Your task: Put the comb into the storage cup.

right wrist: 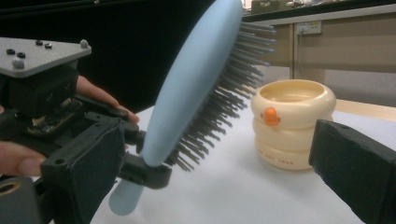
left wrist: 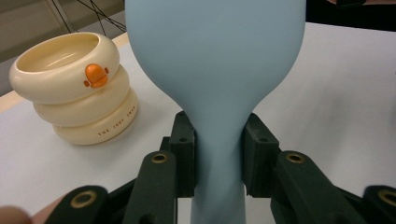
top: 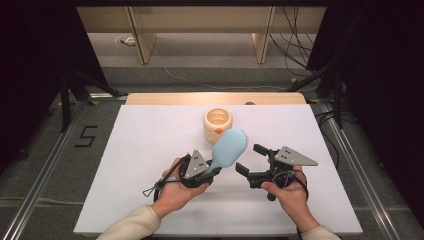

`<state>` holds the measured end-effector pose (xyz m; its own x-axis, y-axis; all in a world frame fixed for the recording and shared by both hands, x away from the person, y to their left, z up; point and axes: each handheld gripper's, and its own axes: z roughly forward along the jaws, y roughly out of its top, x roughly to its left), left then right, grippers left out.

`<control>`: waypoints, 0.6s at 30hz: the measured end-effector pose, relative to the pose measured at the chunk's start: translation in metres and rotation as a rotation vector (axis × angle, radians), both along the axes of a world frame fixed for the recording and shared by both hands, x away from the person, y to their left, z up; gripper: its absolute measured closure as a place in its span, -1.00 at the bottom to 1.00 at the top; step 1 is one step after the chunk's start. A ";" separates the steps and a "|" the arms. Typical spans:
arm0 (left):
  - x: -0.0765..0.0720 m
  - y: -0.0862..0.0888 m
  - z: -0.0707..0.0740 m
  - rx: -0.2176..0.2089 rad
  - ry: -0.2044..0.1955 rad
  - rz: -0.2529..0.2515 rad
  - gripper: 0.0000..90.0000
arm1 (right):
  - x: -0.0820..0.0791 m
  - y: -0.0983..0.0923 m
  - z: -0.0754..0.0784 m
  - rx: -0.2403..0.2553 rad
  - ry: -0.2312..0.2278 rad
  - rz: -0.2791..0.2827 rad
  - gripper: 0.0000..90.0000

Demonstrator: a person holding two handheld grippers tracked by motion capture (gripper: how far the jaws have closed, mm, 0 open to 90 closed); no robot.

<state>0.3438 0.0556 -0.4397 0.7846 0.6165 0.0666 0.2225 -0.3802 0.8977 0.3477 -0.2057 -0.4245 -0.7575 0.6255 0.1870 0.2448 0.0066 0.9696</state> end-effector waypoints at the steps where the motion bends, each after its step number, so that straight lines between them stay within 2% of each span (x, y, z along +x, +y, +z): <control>1: 0.000 0.000 0.000 0.000 0.000 0.000 0.54 | 0.000 0.000 0.000 0.000 0.000 0.000 -0.89; 11: -0.002 -0.002 0.000 0.001 -0.011 -0.003 0.54 | 0.012 0.019 0.007 0.006 -0.008 0.010 -0.94; 18: -0.003 -0.003 0.001 -0.009 -0.015 -0.003 0.54 | 0.021 0.030 0.008 0.012 0.004 0.006 -0.95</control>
